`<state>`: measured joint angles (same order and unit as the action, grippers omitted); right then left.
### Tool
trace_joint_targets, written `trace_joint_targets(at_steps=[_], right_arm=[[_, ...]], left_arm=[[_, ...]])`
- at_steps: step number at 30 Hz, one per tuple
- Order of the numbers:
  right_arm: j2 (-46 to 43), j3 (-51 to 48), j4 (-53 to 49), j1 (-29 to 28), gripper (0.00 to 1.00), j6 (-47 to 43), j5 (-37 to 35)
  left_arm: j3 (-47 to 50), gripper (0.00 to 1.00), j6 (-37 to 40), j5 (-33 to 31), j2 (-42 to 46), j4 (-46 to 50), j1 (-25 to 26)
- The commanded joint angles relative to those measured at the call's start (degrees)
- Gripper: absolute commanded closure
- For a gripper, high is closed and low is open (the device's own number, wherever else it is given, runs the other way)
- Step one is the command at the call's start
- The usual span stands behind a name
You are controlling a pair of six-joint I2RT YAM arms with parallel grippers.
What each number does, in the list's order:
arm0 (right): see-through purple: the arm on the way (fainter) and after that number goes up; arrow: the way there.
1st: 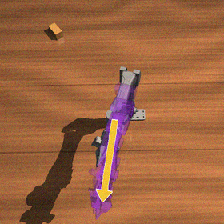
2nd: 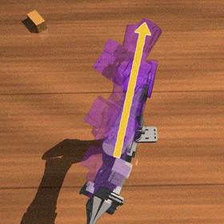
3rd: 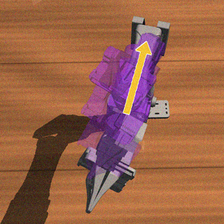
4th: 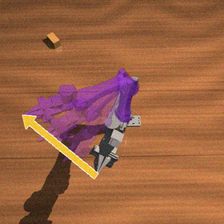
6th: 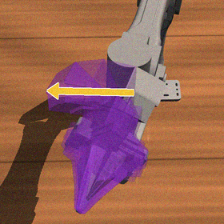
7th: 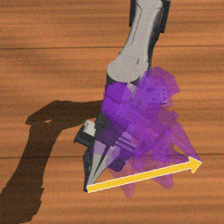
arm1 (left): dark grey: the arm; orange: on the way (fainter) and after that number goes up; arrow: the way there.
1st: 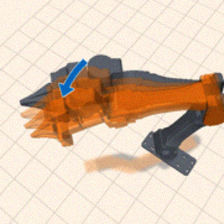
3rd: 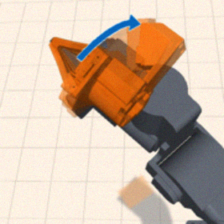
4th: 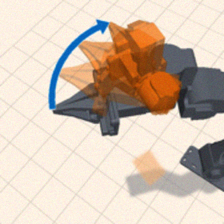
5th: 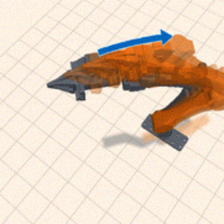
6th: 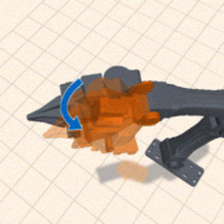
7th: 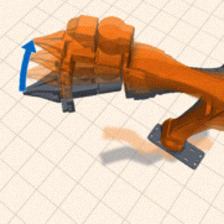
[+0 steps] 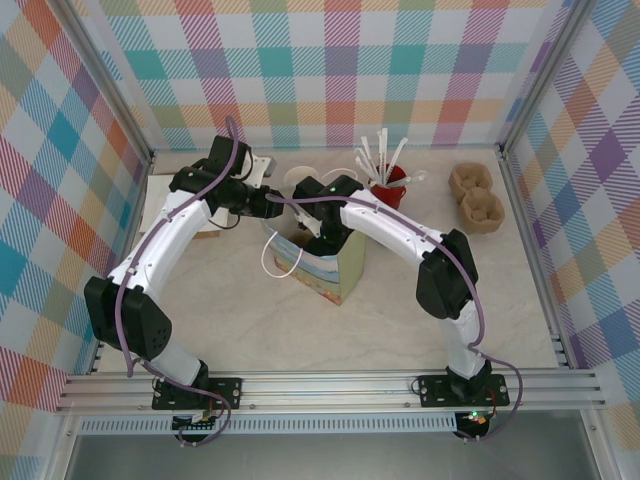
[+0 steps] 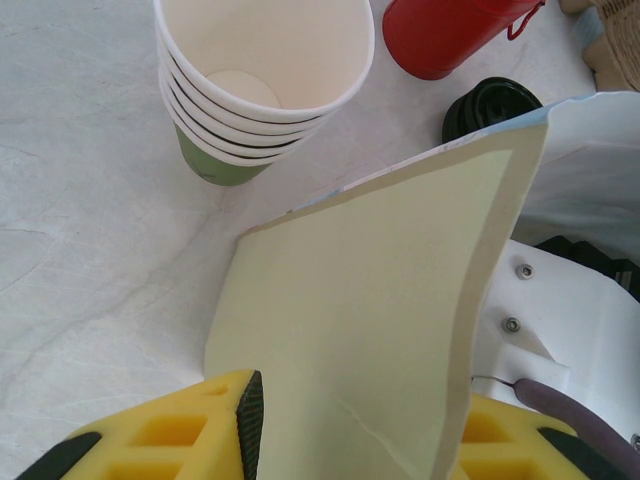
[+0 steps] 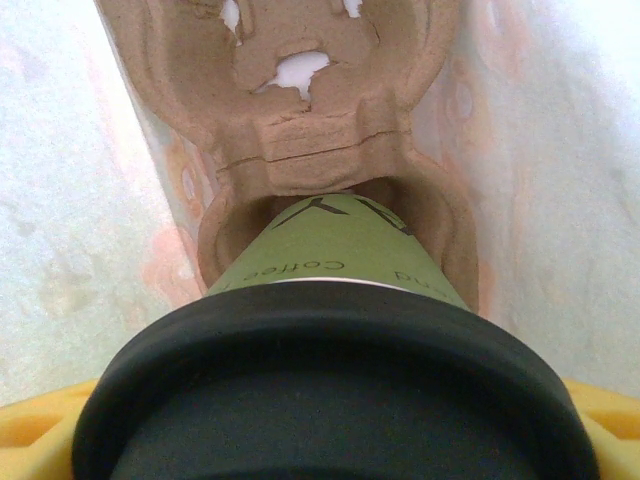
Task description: Pack the takeout coffee
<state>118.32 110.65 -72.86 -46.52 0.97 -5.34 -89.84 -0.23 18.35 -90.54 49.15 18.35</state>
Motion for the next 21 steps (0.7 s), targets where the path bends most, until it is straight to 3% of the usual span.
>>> trace_joint_targets(at_steps=[1,21], right_arm=[[0.9,-0.9,0.0,0.1,0.22,-0.8,1.2],[1.7,-6.9,6.1,0.7,0.22,-2.3,2.1]], left_arm=[[-0.7,0.64,0.4,-0.5,0.3,-0.3,0.3],[-0.6,0.64,0.4,-0.9,0.3,-0.1,0.3]])
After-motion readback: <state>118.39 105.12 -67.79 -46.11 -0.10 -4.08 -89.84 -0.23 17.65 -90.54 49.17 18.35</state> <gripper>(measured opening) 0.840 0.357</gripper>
